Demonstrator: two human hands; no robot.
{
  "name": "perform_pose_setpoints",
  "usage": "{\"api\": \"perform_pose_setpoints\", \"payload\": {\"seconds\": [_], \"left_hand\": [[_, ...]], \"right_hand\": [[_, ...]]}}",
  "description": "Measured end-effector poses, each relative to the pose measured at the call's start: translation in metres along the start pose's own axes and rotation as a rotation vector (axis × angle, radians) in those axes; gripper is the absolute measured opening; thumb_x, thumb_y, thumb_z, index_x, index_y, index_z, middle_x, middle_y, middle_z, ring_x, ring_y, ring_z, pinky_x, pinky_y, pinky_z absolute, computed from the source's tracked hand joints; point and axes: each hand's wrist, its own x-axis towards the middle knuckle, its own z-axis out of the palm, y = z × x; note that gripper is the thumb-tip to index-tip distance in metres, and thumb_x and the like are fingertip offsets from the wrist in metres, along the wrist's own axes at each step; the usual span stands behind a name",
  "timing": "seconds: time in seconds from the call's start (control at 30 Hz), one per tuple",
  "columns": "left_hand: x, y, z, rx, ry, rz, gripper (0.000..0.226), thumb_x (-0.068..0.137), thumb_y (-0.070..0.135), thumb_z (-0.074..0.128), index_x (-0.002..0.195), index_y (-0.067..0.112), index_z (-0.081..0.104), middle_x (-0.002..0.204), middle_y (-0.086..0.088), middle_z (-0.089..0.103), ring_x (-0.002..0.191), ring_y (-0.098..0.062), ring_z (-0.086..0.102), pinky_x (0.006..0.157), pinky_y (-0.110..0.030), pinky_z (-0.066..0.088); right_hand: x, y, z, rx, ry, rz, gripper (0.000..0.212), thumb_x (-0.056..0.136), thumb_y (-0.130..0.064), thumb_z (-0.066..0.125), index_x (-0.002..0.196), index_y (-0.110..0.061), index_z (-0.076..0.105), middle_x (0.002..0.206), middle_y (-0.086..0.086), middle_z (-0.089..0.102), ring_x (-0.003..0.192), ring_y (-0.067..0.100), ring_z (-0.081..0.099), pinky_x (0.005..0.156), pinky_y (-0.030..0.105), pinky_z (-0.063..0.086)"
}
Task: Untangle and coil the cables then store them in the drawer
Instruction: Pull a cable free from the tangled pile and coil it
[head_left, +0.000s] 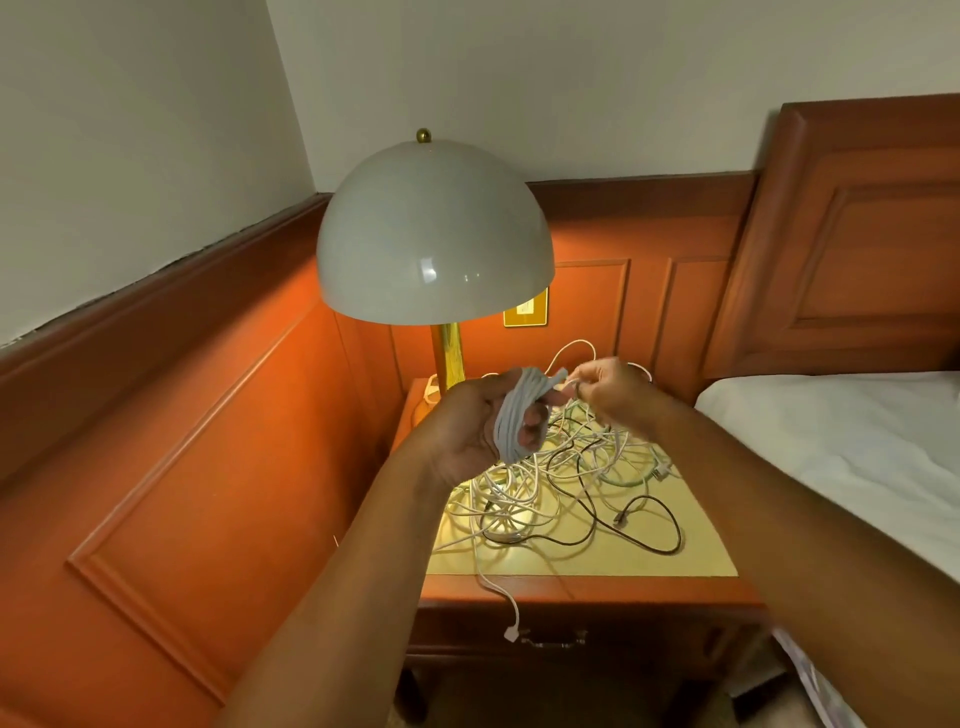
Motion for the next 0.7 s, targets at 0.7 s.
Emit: {"api": "perform_pose_setpoints", "payload": {"seconds": [0.7], "left_hand": [[0.041,-0.021,0.001,-0.122,0.325,0.049,0.038,0.104,0.026,0.036,0.097,0.0,0.063,0.083,-0.011,0.065,0.075,-0.021,0.063,0.072,-0.032,0.052]], "right_hand": [[-0.072,-0.016,0.051,0.203,0.225,-0.129,0.005,0.094,-0.012,0.06,0.091,-0.008,0.064,0.071,0.008,0.067,0.054,0.018,0.061,0.058,0.038,0.056]]}}
